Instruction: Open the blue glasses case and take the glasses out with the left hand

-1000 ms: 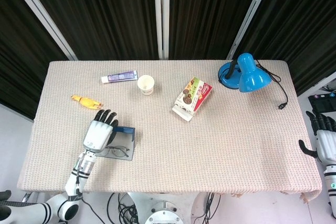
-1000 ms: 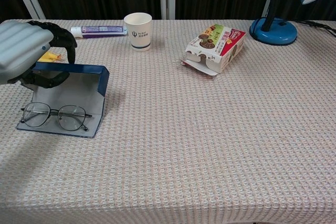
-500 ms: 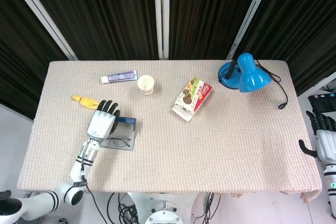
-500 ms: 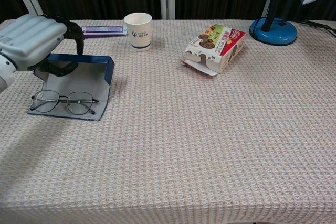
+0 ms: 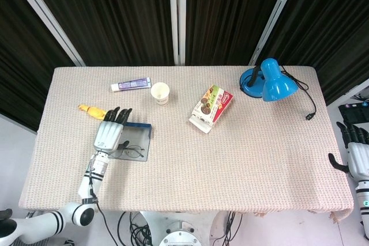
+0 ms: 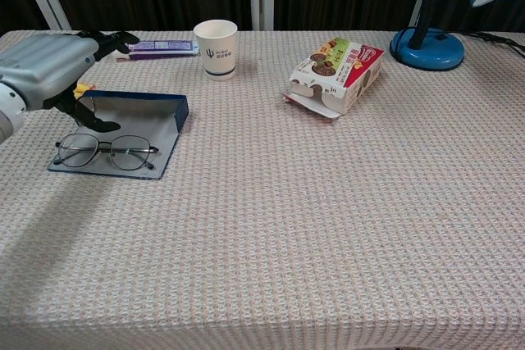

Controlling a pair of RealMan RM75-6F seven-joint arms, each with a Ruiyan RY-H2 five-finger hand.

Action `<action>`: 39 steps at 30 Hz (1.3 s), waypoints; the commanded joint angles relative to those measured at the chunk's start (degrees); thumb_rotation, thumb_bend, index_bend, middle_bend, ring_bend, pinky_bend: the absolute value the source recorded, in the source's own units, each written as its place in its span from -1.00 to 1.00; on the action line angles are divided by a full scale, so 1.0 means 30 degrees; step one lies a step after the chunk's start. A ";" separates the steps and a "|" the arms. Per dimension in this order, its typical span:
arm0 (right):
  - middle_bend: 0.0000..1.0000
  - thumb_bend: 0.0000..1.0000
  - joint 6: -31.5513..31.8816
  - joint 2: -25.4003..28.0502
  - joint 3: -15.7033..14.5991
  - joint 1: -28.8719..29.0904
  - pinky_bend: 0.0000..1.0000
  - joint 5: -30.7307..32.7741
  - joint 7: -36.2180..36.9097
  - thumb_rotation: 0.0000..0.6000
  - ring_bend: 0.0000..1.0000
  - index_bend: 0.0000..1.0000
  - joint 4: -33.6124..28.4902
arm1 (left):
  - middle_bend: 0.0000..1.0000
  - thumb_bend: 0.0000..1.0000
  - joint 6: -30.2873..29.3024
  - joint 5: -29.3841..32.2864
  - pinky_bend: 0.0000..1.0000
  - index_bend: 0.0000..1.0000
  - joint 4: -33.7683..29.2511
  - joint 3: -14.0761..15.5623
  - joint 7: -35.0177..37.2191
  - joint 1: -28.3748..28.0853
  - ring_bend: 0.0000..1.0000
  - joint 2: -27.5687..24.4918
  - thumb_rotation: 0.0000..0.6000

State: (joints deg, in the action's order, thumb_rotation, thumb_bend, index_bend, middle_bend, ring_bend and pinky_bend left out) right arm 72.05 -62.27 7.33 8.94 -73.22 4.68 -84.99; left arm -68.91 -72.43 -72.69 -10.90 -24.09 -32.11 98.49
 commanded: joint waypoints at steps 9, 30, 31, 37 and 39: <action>-1.00 -0.39 0.0123 0.0090 0.0026 0.0000 -1.00 -0.0174 0.0066 1.00 -1.00 -1.00 -0.0192 | -0.78 -0.60 -0.1595 0.0296 -0.70 -0.46 -0.6486 0.1488 -0.1809 0.2052 -0.91 -0.2663 1.00; -1.00 -0.39 0.0021 0.0151 -0.0031 0.0041 -1.00 -0.0238 0.0117 1.00 -1.00 -1.00 -0.0268 | -0.75 -0.39 -0.0664 0.1064 -0.71 -0.25 -0.3564 0.1621 -0.1327 0.2139 -0.91 -0.0925 1.00; -1.00 -0.39 -0.0002 0.0140 -0.0045 0.0038 -1.00 -0.0226 0.0112 1.00 -1.00 -1.00 -0.0250 | -0.75 -0.36 -0.0614 0.1069 -0.71 -0.24 -0.3534 0.1603 -0.1290 0.2120 -0.91 -0.0919 1.00; -1.00 -0.39 -0.0029 0.0162 -0.0019 0.0051 -1.00 -0.0174 0.0128 1.00 -1.00 -1.00 -0.0201 | -0.74 -0.30 -0.0056 0.1317 -0.71 -0.23 -0.3276 0.1586 -0.1192 0.1988 -0.91 -0.0857 1.00; -1.00 -0.39 0.0074 0.0215 0.0043 0.0054 -1.00 -0.0207 0.0154 1.00 -1.00 -1.00 -0.0247 | -0.74 -0.30 0.0067 0.1390 -0.71 -0.23 -0.3174 0.1585 -0.1196 0.1961 -0.91 -0.0844 1.00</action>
State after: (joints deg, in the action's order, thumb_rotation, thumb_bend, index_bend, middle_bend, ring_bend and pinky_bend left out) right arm 72.23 -61.66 7.42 9.09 -73.81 5.11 -85.69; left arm -68.78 -68.34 -82.29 -6.14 -27.68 -26.18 95.93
